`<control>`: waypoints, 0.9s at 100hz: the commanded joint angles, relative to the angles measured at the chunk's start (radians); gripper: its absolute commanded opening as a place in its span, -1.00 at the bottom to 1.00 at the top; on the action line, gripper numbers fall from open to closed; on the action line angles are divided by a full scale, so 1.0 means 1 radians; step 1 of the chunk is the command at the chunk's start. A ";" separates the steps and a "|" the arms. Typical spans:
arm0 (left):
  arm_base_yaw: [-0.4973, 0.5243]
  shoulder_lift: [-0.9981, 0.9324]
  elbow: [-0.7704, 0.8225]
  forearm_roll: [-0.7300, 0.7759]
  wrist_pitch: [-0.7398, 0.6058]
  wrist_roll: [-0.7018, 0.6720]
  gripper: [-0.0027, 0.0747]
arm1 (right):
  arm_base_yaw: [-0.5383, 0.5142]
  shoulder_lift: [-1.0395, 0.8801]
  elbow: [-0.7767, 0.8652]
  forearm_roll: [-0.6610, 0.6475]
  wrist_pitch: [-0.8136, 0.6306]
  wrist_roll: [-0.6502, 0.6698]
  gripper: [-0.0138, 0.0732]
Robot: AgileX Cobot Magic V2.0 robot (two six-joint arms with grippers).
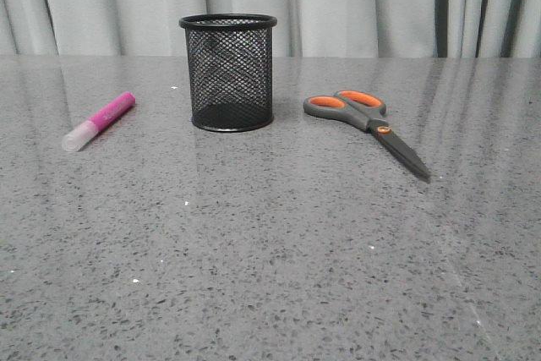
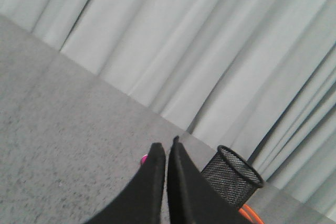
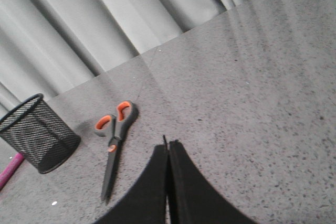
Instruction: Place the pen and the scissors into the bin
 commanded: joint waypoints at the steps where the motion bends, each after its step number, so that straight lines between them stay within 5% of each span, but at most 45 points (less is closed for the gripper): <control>1: 0.002 0.052 -0.117 0.081 0.007 0.006 -0.99 | -0.007 0.063 -0.085 -0.002 -0.010 -0.009 -0.82; 26: 0.002 0.311 -0.423 0.305 0.329 0.014 -0.99 | -0.007 0.322 -0.330 -0.018 0.247 -0.162 -0.82; 44: 0.002 0.478 -0.601 0.314 0.522 0.114 -0.99 | -0.005 0.467 -0.512 -0.018 0.393 -0.188 -0.82; 90: 0.002 0.622 -0.666 0.312 0.613 0.115 -0.98 | -0.005 0.605 -0.665 -0.011 0.485 -0.188 -0.77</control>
